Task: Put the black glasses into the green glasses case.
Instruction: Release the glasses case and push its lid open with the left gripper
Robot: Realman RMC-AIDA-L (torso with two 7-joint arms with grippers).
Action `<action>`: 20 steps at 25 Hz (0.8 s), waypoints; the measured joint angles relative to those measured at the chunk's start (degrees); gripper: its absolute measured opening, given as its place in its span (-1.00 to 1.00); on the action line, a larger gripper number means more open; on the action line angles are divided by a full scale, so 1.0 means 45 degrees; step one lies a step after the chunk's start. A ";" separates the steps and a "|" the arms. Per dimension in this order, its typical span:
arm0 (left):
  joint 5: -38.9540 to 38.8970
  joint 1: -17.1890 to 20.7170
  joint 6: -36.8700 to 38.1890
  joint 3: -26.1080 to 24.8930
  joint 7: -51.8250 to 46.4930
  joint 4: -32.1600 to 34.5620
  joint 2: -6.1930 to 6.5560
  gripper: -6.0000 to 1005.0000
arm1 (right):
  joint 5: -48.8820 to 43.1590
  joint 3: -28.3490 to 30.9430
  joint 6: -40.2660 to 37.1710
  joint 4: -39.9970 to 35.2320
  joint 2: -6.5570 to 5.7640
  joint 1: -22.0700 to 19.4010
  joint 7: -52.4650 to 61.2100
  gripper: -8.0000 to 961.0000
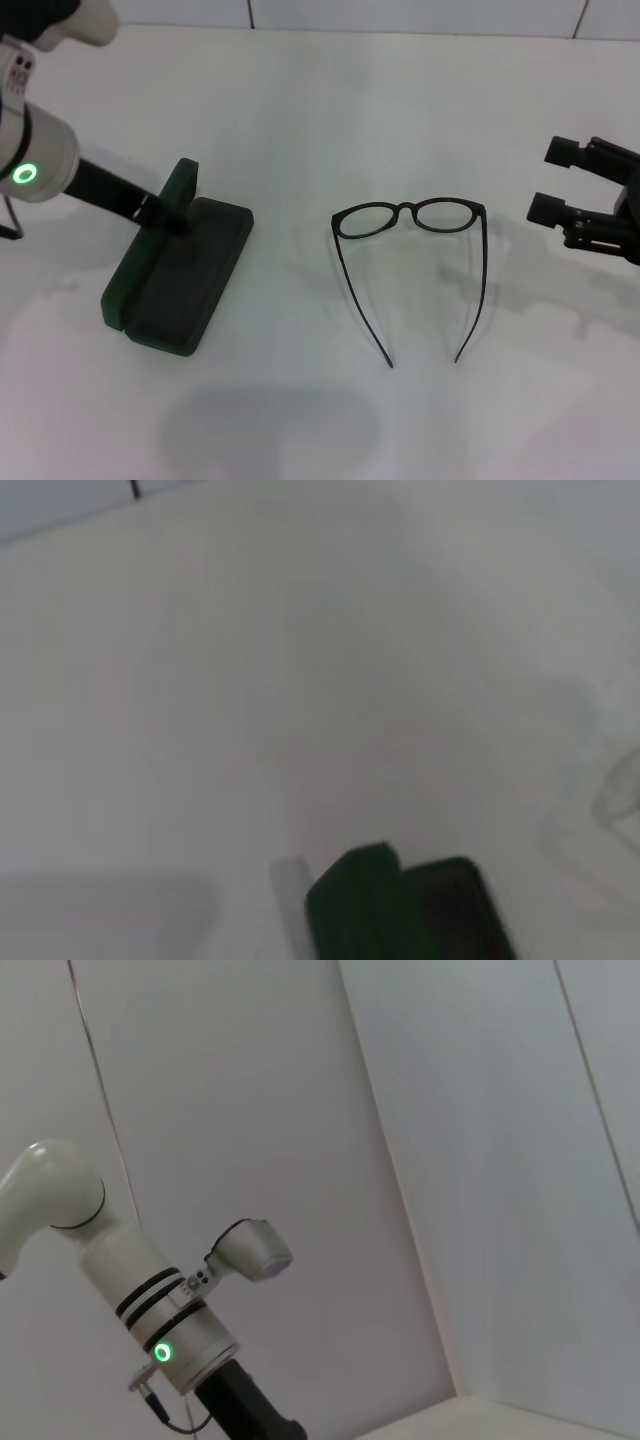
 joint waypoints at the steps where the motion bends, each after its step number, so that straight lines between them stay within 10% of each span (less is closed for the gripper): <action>1: 0.0199 -0.0012 -0.0001 0.0001 -0.0002 -0.0072 -0.0004 0.37 | -0.0019 0.0001 0.0007 0.0034 0.0007 0.0000 -0.0004 0.80; 16: 0.0619 -0.0176 -0.0219 0.0467 0.0290 -0.0752 -0.0008 0.26 | -0.0070 0.0000 0.0201 0.0545 0.0053 0.0037 -0.0137 0.79; 20: 0.0616 -0.0222 -0.0250 0.0468 0.0395 -0.0688 -0.0010 -0.23 | -0.0038 0.0000 0.0135 0.0600 0.0053 0.0056 -0.0163 0.79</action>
